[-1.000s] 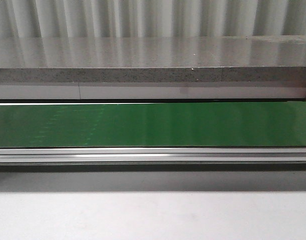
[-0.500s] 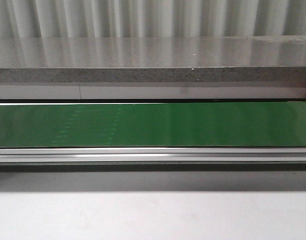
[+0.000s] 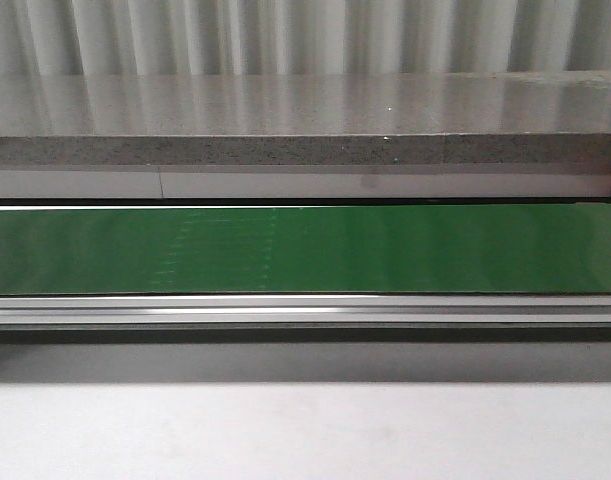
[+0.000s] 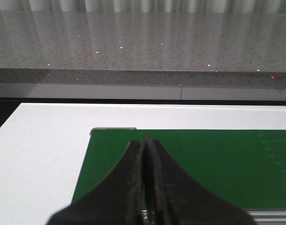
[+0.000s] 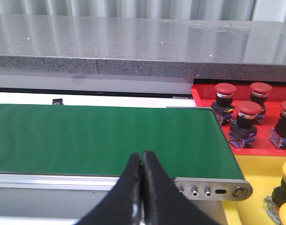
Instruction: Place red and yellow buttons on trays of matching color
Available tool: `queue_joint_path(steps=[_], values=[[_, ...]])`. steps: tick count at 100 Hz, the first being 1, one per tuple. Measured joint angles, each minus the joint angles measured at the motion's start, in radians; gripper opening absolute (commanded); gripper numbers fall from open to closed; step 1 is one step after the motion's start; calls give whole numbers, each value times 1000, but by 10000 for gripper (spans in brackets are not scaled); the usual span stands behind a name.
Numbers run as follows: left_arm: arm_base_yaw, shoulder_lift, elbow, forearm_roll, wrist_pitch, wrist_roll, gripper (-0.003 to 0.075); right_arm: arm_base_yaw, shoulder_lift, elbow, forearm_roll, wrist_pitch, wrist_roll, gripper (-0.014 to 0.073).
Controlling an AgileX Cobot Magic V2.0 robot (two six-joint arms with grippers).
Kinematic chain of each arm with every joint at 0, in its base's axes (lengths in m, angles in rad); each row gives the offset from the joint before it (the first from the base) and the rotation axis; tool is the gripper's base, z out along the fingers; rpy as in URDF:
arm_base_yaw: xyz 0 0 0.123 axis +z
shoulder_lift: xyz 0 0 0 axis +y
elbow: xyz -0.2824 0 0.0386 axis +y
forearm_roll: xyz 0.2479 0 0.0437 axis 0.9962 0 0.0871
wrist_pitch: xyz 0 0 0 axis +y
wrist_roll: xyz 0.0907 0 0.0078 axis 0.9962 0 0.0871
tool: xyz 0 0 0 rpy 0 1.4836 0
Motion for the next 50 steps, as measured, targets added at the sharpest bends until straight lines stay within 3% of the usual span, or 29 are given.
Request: queue_joint_path(steps=[50], values=[[0, -265, 277, 56, -87, -63, -20, 0, 0, 0, 0, 0, 0, -67]])
